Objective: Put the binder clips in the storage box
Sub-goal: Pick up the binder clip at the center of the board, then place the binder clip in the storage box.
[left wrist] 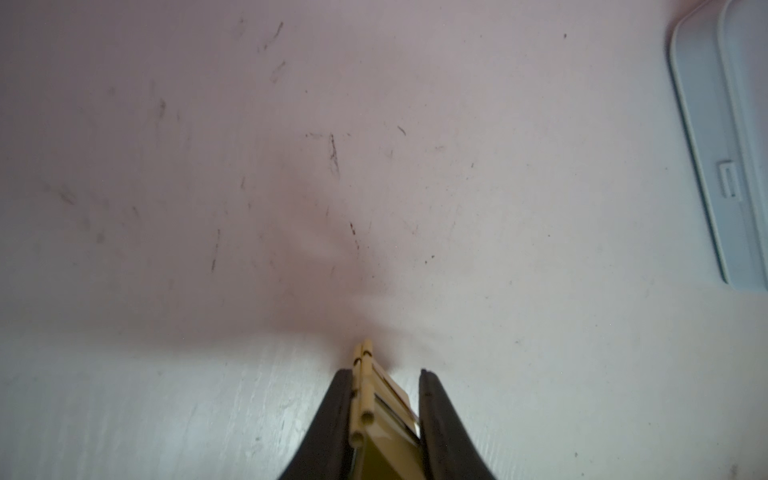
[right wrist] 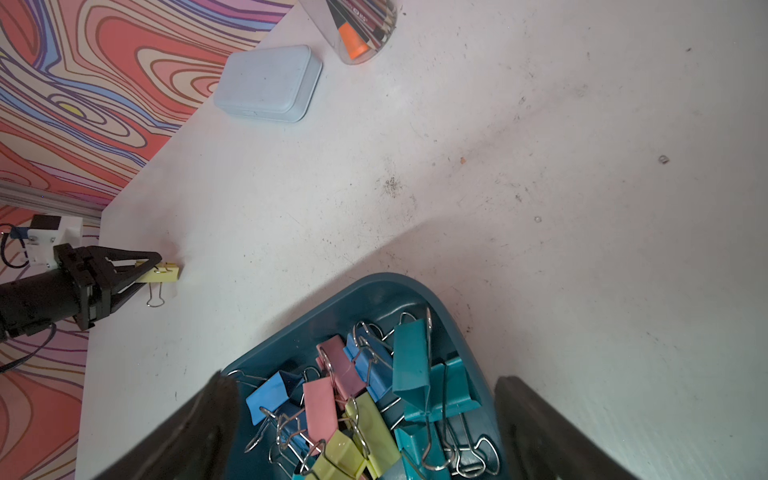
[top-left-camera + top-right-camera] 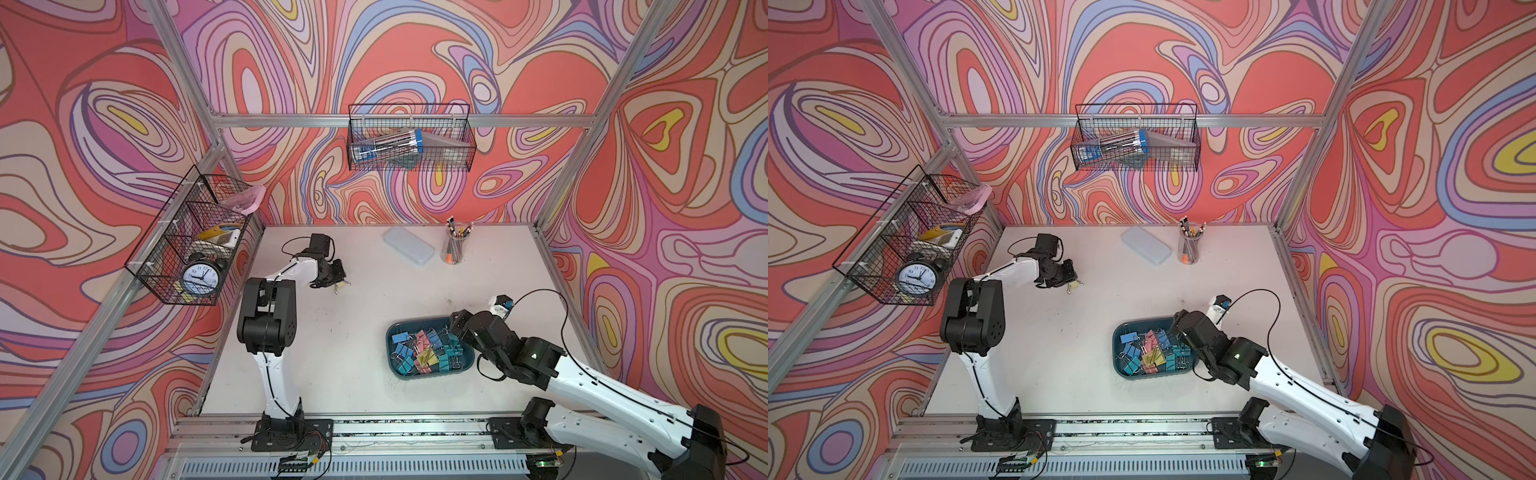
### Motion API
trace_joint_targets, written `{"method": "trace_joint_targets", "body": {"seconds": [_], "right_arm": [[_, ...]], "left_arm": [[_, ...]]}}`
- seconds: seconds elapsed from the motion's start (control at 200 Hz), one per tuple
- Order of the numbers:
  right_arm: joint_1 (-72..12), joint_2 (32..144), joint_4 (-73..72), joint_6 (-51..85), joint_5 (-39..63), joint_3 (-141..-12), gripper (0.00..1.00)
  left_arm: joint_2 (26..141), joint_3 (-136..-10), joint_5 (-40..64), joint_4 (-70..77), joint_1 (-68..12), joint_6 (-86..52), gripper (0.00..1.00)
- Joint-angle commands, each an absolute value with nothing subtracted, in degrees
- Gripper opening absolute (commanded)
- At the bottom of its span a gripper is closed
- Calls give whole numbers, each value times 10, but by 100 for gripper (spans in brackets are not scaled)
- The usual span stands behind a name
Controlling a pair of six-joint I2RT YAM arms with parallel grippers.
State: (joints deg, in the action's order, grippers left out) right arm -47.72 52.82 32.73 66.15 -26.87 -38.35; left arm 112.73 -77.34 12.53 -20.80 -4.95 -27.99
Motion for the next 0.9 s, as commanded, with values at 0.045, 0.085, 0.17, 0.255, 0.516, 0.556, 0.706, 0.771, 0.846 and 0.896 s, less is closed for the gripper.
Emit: {"method": "trace_joint_targets", "body": {"seconds": [0.045, 0.085, 0.17, 0.255, 0.516, 0.556, 0.706, 0.771, 0.846, 0.896], "right_arm": [[-478, 533, 323, 669, -267, -381, 98], [-478, 533, 323, 670, -266, -381, 98], [-478, 534, 322, 670, -267, -382, 98], [-478, 537, 322, 669, -268, -386, 97], [-478, 541, 306, 666, -287, -381, 98], [-477, 541, 305, 665, -291, -380, 98], [-473, 534, 301, 668, -299, -371, 98], [-470, 530, 296, 669, -300, -367, 98], [-467, 528, 293, 668, -300, -365, 98], [-466, 529, 294, 670, -300, -365, 98]], "left_arm": [[1080, -747, 160, -203, -60, -296, 16], [1070, -740, 168, -200, -62, -300, 14], [1050, -726, 185, -194, -71, -308, 12], [1023, -712, 208, -189, -84, -318, 11], [896, -678, 242, -208, -201, -333, 11], [876, -674, 232, -215, -230, -332, 10], [830, -659, 192, -231, -351, -318, 10], [827, -652, 170, -234, -396, -314, 10], [830, -636, 138, -229, -437, -314, 10], [837, -625, 136, -221, -454, -319, 10]]}}
